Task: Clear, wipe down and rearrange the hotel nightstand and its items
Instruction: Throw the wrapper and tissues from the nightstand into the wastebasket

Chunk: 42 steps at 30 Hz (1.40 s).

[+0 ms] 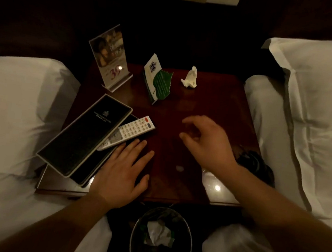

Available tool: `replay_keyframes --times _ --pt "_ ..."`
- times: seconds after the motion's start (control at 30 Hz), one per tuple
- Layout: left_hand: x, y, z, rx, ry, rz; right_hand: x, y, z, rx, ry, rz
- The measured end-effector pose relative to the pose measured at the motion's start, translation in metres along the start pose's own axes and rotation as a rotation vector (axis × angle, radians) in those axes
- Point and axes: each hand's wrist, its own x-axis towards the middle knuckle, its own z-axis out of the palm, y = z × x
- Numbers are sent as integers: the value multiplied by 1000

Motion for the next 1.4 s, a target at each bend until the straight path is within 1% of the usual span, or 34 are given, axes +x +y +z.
replay_keyframes --times 0.1,0.23,0.3,0.37,0.47,0.53,0.7,0.83,0.9,0.97,1.0,1.07,1.17,1.3,1.4 --pt "1 -1 3 -9 16 6 56 16 7 -113 -19 51" --pt "1 -4 7 -12 36 14 118 32 17 -125 -133 275" --pt "1 -5 8 -23 38 15 140 39 22 -137 -166 334" --pt "2 -6 8 -19 36 14 156 43 26 -209 -199 333" --pt "3 -6 6 -10 32 14 167 50 30 -325 -261 280" --pt "3 -5 6 -14 26 14 167 54 32 -357 -273 262" --pt "2 -4 6 7 14 19 161 61 30 -371 -209 220" --pt "2 -3 6 18 7 11 162 65 30 -247 -74 190" --pt "2 -5 7 22 1 20 168 64 30 -264 -126 218" --pt "2 -5 7 20 -4 13 173 63 33 -358 -209 219" --pt "3 -5 6 21 -4 9 176 62 35 -389 -223 210" --pt "3 -4 6 21 3 9 173 59 37 -377 -186 196" --pt "3 -4 5 11 18 11 150 51 33 -257 -73 160" --pt "3 -3 5 12 22 18 82 34 15 -41 131 77" --pt "3 -2 3 10 12 10 23 14 2 61 209 92"
